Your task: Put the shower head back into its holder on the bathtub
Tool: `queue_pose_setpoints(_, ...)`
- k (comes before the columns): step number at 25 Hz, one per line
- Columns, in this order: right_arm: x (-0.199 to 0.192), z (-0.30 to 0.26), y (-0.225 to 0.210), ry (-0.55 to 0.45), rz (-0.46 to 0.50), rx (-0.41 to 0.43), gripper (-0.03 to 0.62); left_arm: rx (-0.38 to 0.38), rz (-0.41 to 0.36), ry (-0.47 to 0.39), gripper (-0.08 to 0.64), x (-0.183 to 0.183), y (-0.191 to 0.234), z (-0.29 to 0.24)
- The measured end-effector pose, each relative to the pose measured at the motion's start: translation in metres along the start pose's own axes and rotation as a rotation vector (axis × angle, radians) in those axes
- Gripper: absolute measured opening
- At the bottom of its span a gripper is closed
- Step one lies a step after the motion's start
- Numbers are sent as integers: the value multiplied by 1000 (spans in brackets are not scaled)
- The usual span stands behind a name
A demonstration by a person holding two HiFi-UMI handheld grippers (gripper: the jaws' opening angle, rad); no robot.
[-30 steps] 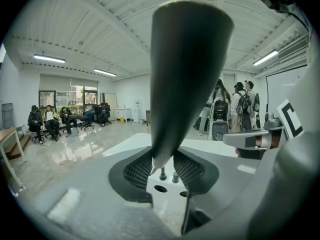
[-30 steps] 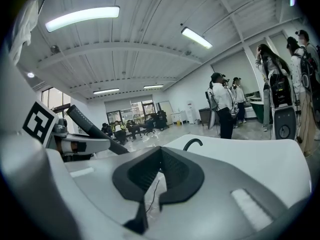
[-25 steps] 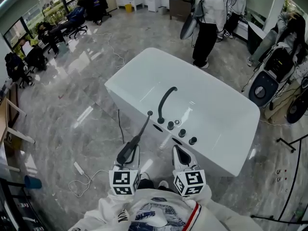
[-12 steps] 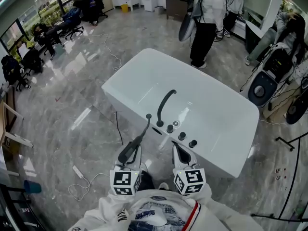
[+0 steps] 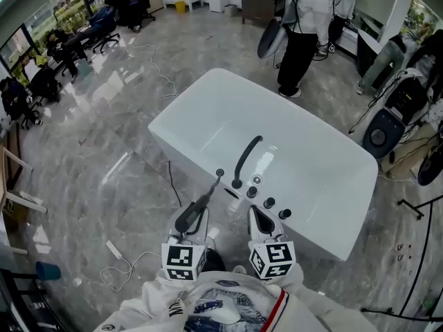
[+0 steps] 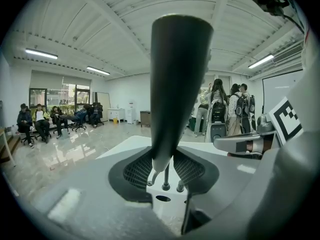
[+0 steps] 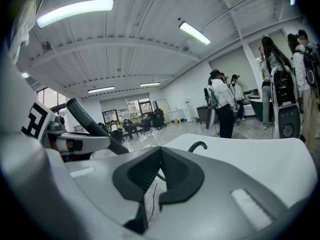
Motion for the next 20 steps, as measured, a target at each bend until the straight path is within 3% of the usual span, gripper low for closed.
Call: queue_pose_setpoints(20,-1,-48,-4,36,-13,-57,6,-67,0,44,140,-4,27,-47)
Point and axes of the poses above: the fingertips, and each gripper's own axes: z backward along the fingers, y to its left, x out of its top, the point moved 1 cm from there along z, backward along the fingers, and after that the axes turned 4 degrees about -x, right-handed, at the moved point
